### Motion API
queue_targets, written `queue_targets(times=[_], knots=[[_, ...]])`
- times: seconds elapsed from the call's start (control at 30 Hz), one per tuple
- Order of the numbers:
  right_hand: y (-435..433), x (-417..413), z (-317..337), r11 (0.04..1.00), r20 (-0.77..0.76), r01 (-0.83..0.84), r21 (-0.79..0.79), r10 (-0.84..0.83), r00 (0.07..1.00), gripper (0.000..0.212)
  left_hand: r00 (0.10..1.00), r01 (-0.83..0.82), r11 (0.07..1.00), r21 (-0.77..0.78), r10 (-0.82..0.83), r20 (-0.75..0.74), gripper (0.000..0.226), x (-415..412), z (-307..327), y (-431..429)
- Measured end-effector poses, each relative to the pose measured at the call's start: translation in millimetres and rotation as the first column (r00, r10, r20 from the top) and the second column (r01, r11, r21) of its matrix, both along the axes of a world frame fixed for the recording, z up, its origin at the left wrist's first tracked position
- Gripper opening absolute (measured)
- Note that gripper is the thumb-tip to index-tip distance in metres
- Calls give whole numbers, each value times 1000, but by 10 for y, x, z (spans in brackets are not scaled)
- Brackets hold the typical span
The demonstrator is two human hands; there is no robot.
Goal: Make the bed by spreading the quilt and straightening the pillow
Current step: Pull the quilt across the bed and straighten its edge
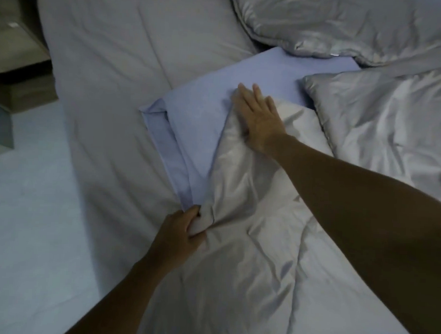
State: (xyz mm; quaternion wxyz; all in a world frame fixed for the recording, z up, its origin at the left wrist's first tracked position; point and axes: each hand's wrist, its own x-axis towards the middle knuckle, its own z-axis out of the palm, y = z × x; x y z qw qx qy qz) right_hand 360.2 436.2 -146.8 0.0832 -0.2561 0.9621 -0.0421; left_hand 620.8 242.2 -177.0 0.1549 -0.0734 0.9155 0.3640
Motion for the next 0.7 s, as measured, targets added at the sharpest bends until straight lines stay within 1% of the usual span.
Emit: queue_targets(times=[0.07,0.1,0.13,0.17,0.23,0.3,0.4,0.47,0.53,0.6,0.7], knots=[[-17,25,-8,982,9,-81,169,80,997,99,999,1,1000,30,-2,38,67,147,51,-23],[-34,51,-2,970,16,-81,230,79,997,93,999,-14,998,57,11,52,67,208,74,-31],[-42,79,2,964,10,-59,258,58,998,84,998,-25,997,79,20,56,67,256,81,-42],[-47,134,35,965,-7,-33,261,36,999,72,999,-19,996,87,15,49,64,310,102,-61],[-31,301,126,976,-45,-6,216,16,999,49,999,27,996,88,-30,38,56,425,157,-104],[47,539,222,995,-38,-4,104,8,999,37,998,67,994,84,-67,4,50,579,227,-154],[192,1096,412,995,36,52,-84,-50,998,34,993,106,991,86,-101,-60,45,895,390,-226],[248,1566,571,975,76,120,-187,-108,991,35,988,140,987,79,-133,-82,42,1182,513,-285],[303,2063,721,945,102,185,-269,-163,981,35,979,193,978,74,-186,-84,43,1507,633,-349],[385,2566,845,921,163,293,-257,-258,952,36,967,250,965,84,-244,-80,43,1851,748,-417],[518,3361,1035,891,293,414,-187,-351,889,53,953,301,950,89,-295,-67,46,2336,906,-473]])
